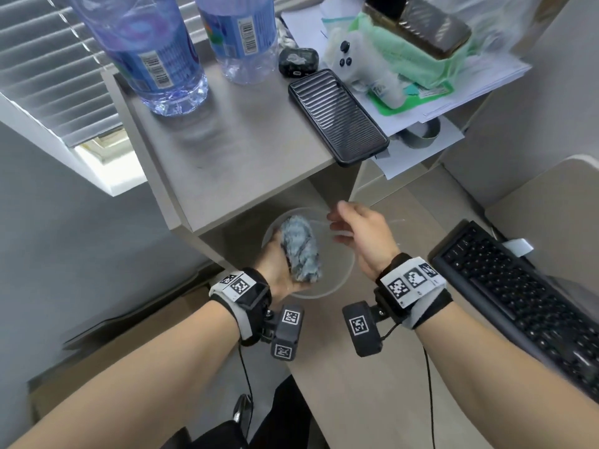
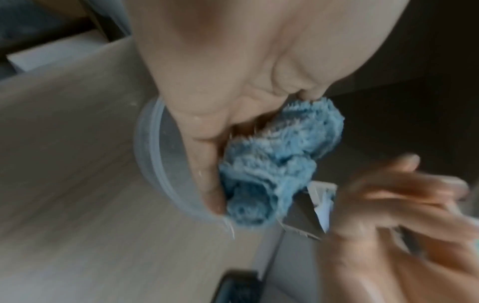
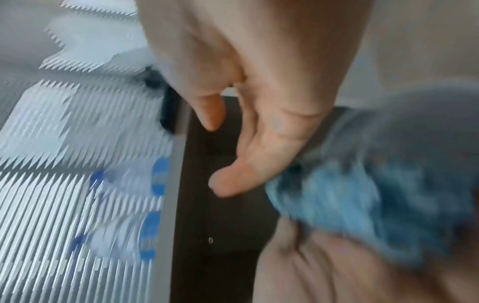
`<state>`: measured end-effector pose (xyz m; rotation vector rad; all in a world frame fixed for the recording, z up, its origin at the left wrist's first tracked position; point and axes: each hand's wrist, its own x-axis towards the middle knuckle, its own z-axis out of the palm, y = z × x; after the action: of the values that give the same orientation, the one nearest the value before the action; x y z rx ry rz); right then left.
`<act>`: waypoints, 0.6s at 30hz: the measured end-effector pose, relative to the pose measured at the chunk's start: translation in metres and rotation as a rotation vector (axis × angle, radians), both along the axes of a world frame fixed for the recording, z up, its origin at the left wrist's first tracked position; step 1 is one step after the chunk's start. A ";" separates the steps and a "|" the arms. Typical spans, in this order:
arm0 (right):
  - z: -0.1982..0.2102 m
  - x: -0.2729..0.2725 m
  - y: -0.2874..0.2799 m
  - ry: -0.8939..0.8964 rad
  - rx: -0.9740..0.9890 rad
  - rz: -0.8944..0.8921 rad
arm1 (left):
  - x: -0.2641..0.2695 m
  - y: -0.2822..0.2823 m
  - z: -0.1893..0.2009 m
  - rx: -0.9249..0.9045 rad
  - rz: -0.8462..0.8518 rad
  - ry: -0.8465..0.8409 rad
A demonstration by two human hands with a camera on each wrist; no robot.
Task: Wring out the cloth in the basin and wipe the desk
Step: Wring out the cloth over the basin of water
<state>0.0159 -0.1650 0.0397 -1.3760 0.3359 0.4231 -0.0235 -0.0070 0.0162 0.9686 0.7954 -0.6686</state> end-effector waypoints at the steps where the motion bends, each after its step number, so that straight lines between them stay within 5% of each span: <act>1: 0.003 -0.003 -0.002 0.048 0.126 -0.010 | -0.004 0.000 0.000 -0.028 -0.034 -0.017; 3: 0.008 -0.012 0.004 0.207 0.348 0.041 | -0.010 -0.007 0.006 -0.116 -0.093 -0.059; 6: -0.001 -0.021 0.013 0.307 0.410 0.082 | -0.012 -0.017 0.011 -0.187 -0.072 -0.073; 12: -0.010 -0.029 -0.012 0.139 -0.078 0.102 | -0.012 -0.009 0.012 -0.082 -0.154 -0.079; 15: -0.014 -0.045 -0.015 0.094 -0.131 0.196 | -0.014 -0.023 0.018 -0.032 -0.230 -0.101; 18: -0.021 -0.052 -0.028 0.157 -0.100 0.108 | -0.015 -0.037 0.028 -0.041 -0.387 -0.078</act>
<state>-0.0358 -0.1929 0.0187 -1.4661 0.4170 0.6121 -0.0382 -0.0439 0.0446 1.1162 0.5256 -0.9701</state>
